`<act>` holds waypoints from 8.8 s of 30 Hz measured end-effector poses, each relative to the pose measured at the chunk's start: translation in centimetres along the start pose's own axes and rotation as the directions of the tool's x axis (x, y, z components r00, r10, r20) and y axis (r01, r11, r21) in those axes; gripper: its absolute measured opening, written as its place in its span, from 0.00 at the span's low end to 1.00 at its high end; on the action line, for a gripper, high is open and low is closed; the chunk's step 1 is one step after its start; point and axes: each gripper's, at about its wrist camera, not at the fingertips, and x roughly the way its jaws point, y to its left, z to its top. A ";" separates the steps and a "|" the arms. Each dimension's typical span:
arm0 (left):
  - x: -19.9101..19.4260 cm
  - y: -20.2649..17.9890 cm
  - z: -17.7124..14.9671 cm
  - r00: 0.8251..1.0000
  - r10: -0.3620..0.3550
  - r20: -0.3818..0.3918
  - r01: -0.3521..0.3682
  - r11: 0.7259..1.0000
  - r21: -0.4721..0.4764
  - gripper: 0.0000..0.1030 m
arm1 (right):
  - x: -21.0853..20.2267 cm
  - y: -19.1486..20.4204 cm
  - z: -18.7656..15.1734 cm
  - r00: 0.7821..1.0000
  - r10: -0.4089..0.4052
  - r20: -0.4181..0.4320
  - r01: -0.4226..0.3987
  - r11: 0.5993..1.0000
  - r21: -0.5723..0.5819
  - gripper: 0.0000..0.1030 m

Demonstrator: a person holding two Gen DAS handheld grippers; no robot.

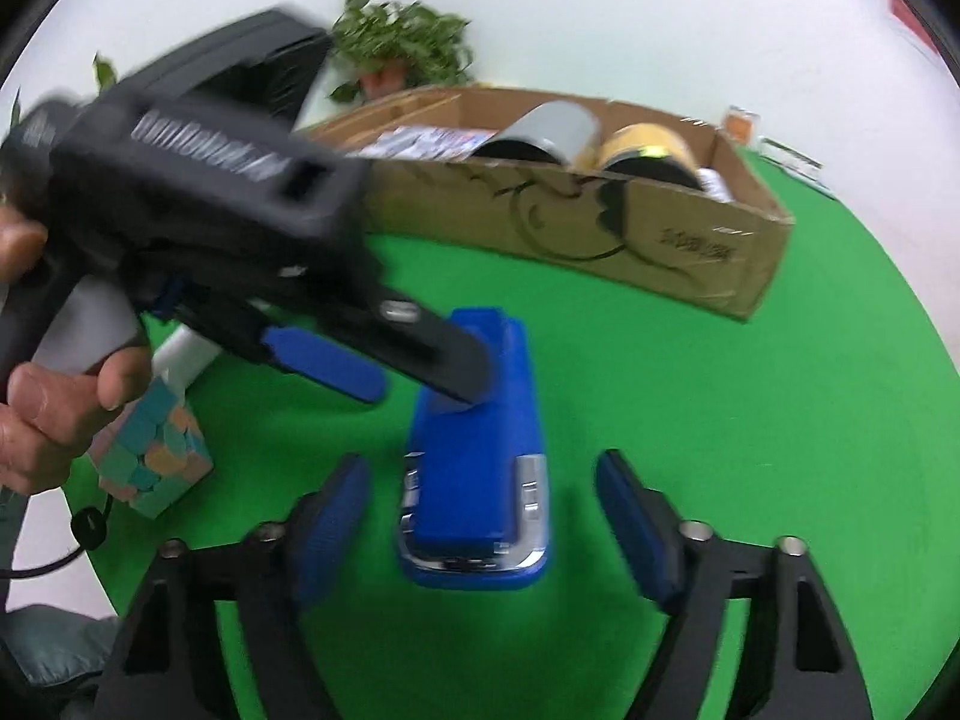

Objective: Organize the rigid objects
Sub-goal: 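Close the left gripper on the blue stapler and lift it with both grippers, then lower the blue stapler into the box beside the phone stand, then open both grippers and move them to the pastel Rubik's cube, then grasp the pastel Rubik's cube with both grippers and lift it, then place the Rubik's cube in the box's small compartment, open both grippers, then move both grippers to the white hair dryer on the floor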

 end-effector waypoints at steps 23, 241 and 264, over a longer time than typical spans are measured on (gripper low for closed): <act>-4.1 -3.4 0.0 0.989 0.016 0.146 -0.040 0.986 0.160 0.50 | 0.8 0.5 4.6 0.991 0.130 0.023 -0.131 0.938 0.320 0.52; -20.9 9.4 7.5 0.729 0.363 0.581 -0.397 0.915 -0.074 0.79 | 12.2 6.4 23.7 0.989 0.041 0.144 -0.045 0.999 0.029 0.81; -8.1 9.3 0.4 0.956 0.193 0.221 -0.198 0.980 0.001 0.72 | 4.9 6.2 8.0 0.976 0.196 0.097 -0.208 0.967 0.147 0.99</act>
